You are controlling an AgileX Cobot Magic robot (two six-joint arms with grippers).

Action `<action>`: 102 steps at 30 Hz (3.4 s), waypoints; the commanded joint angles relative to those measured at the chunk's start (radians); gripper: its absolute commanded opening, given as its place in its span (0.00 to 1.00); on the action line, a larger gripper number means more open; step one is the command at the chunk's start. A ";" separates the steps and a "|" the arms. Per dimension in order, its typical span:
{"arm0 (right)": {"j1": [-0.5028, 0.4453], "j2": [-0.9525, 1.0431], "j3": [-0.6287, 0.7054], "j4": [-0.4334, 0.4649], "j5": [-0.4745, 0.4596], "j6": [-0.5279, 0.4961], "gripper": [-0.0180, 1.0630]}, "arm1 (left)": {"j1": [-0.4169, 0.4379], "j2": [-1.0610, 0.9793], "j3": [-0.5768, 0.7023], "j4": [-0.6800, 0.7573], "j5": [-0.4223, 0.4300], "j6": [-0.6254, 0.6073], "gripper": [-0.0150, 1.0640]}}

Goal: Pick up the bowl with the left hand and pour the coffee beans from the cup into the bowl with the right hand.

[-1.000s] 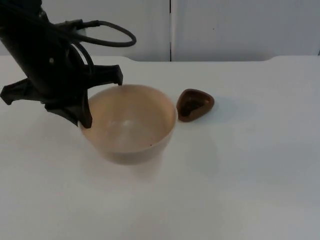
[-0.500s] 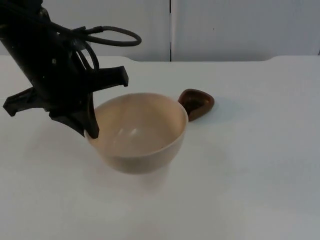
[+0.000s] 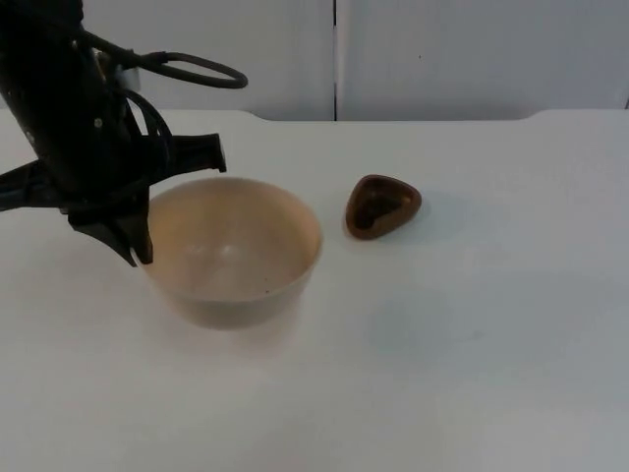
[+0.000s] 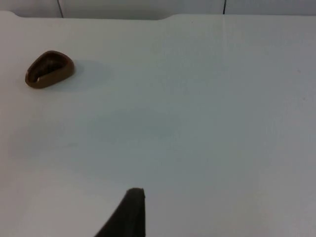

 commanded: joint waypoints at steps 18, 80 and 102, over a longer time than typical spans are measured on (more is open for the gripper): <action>-0.006 0.000 -0.032 0.003 -0.050 0.007 0.99 | -0.031 -0.014 -0.003 0.005 -0.009 -0.008 0.01; 0.179 1.710 -1.230 0.037 -0.054 -0.139 0.99 | -0.031 -0.014 -0.003 0.001 0.004 -0.008 0.01; 0.394 2.338 -1.816 0.093 0.100 -0.316 0.99 | -0.031 -0.014 -0.003 0.008 0.002 -0.008 0.01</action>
